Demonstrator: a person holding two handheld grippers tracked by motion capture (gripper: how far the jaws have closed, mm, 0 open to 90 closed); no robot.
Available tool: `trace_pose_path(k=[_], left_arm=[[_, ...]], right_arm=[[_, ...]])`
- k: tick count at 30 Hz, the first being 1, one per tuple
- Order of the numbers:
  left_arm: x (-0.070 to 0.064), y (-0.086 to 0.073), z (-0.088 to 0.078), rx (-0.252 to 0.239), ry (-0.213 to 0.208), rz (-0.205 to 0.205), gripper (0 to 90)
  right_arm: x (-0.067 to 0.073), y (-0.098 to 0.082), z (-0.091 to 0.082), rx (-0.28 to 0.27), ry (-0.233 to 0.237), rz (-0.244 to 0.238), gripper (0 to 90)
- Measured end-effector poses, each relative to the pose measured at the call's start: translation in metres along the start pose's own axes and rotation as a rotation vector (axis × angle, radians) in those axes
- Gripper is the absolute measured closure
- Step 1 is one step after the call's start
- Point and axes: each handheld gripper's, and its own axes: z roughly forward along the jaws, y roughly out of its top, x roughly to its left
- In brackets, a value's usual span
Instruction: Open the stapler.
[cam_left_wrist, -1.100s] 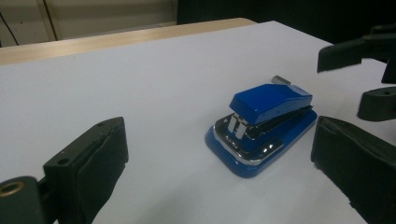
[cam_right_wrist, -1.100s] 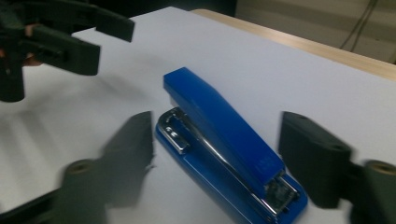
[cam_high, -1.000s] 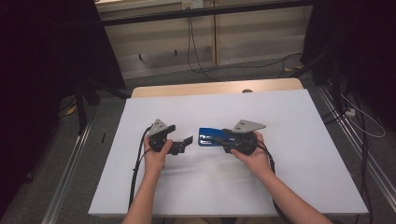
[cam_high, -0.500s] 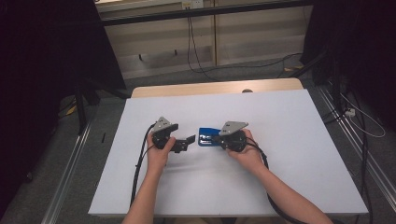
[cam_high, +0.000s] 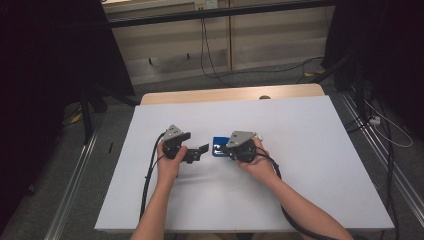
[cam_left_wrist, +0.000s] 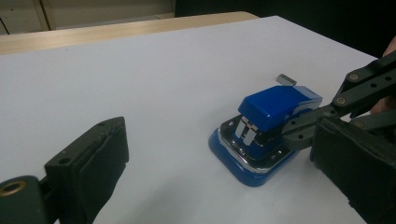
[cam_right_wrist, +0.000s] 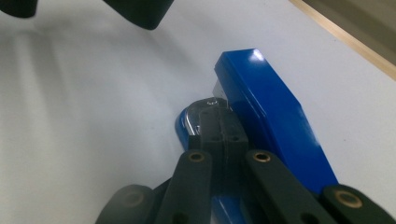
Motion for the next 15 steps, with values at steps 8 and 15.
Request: trace_pose_path(k=[8, 15], left_arm=[[0.0, 0.001, 0.004, -0.025, -0.042, -0.008, 6.4], [-0.007, 0.013, 0.016, 0.051, -0.025, 0.064, 16.5]], right_arm=[[-0.002, -0.006, 0.005, -0.034, 0.029, 0.016, 90.0], [-0.002, -0.006, 0.006, -0.032, 0.027, 0.013, 90.0]])
